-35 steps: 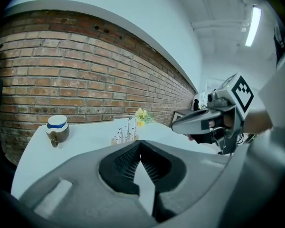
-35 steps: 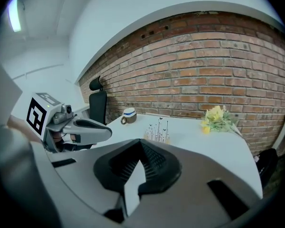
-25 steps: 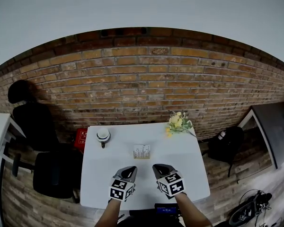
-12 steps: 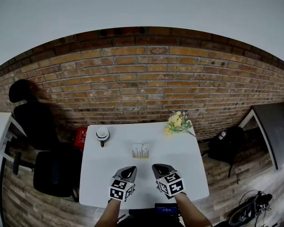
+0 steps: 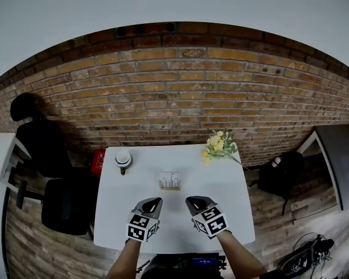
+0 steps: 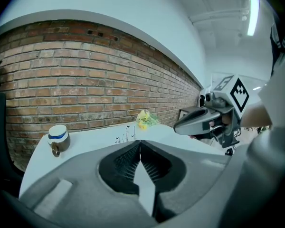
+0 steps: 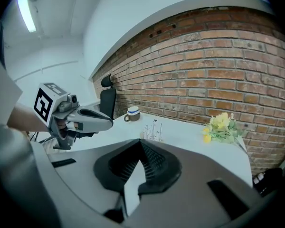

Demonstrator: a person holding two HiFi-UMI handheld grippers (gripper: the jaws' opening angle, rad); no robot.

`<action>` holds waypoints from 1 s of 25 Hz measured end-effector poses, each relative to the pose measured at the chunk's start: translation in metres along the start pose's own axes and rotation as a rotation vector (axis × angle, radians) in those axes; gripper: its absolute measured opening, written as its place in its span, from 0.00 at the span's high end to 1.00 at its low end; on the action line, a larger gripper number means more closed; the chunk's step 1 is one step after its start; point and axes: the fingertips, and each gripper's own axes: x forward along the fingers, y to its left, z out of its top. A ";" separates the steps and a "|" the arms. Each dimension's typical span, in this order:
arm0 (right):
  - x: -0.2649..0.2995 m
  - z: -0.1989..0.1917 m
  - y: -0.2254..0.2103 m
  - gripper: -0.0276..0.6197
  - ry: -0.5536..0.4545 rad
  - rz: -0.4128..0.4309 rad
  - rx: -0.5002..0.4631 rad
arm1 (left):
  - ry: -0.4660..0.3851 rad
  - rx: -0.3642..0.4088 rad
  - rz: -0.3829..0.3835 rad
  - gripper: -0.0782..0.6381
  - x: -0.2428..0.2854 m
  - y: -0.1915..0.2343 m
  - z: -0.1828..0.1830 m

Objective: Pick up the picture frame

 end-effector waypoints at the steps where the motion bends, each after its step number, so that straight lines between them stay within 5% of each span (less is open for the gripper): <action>1: 0.003 0.002 -0.003 0.95 -0.004 0.002 -0.004 | 0.002 0.007 0.007 0.88 0.003 0.003 0.002; 10: 0.056 -0.011 -0.029 0.94 0.012 -0.082 0.043 | 0.049 -0.007 0.044 0.87 0.046 0.041 -0.022; 13: 0.078 -0.021 -0.038 0.85 0.034 -0.102 0.087 | 0.076 -0.026 0.028 0.78 0.064 0.054 -0.038; 25: 0.140 -0.054 -0.060 0.77 0.107 -0.155 0.152 | 0.176 -0.040 -0.002 0.74 0.119 0.085 -0.079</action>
